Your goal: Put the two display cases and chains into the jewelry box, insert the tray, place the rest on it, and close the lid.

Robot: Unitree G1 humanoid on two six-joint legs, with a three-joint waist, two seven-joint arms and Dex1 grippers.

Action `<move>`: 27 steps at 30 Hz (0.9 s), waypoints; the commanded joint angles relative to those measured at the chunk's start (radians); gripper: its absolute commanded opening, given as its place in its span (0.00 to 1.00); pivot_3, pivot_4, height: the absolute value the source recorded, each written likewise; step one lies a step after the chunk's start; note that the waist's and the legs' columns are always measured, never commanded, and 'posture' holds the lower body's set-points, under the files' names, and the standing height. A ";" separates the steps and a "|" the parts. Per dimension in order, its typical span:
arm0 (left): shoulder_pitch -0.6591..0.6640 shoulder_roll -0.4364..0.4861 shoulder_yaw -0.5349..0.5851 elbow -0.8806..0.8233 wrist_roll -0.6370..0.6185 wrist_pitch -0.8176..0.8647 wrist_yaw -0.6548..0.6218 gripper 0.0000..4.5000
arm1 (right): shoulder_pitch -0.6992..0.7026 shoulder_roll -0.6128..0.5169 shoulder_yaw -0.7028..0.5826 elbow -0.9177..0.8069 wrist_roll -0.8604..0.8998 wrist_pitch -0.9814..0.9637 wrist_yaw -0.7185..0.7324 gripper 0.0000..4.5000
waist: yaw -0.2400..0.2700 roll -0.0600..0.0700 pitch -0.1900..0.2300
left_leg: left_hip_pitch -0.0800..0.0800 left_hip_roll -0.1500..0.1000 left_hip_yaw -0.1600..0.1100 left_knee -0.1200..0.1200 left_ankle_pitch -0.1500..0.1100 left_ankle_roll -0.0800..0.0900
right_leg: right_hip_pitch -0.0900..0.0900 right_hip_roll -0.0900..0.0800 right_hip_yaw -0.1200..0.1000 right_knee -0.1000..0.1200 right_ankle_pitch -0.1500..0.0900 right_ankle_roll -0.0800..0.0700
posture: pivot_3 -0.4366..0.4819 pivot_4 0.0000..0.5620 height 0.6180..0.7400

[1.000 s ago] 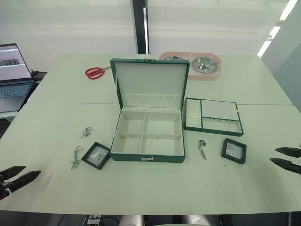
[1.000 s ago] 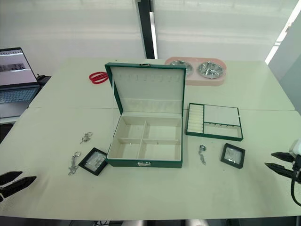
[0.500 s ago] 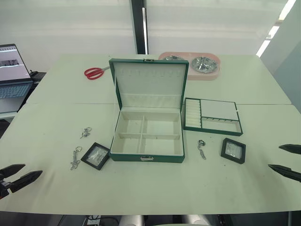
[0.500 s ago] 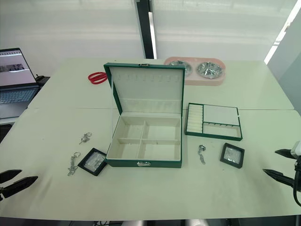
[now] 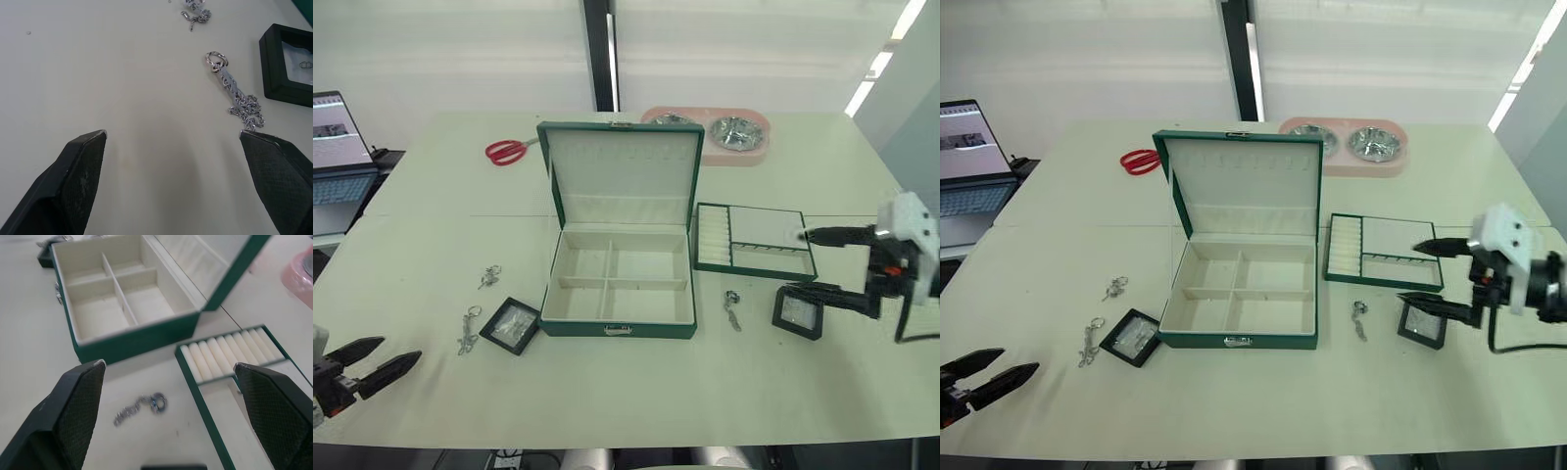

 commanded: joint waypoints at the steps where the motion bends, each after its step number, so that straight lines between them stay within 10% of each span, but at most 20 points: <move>1: 0.038 -0.062 0.037 -0.138 -0.039 0.017 0.070 1.00 | -0.162 0.046 0.125 -0.062 0.085 0.078 -0.025 0.99 | 0.000 -0.001 0.000 | 0.000 0.000 0.000 0.000 0.000 0.000 | 0.000 0.000 0.000 0.000 0.000 0.000 | 0.48 0.27 1.00; 12: 0.091 -0.196 0.006 -0.409 -0.107 0.150 0.236 1.00 | -0.368 0.174 0.368 -0.025 0.045 0.063 0.024 0.99 | 0.004 -0.002 -0.001 | 0.000 0.000 -0.001 0.001 0.000 0.000 | 0.001 0.000 -0.001 0.000 0.000 0.000 | 0.48 0.27 1.00; 18: 0.041 -0.224 -0.046 -0.410 -0.089 0.127 0.285 0.67 | -0.387 0.201 0.395 -0.011 0.034 0.049 0.041 1.00 | 0.004 -0.002 -0.001 | 0.000 -0.001 -0.001 0.001 0.000 0.000 | 0.001 0.000 -0.001 0.000 0.000 0.000 | 0.48 0.27 1.00; 27: -0.039 -0.239 -0.106 -0.389 -0.069 0.152 0.389 0.67 | -0.413 0.251 0.428 -0.016 0.013 0.045 0.038 1.00 | 0.004 -0.002 -0.001 | 0.000 0.000 -0.001 0.001 0.000 0.000 | 0.001 0.000 -0.002 0.000 0.000 0.000 | 0.48 0.27 1.00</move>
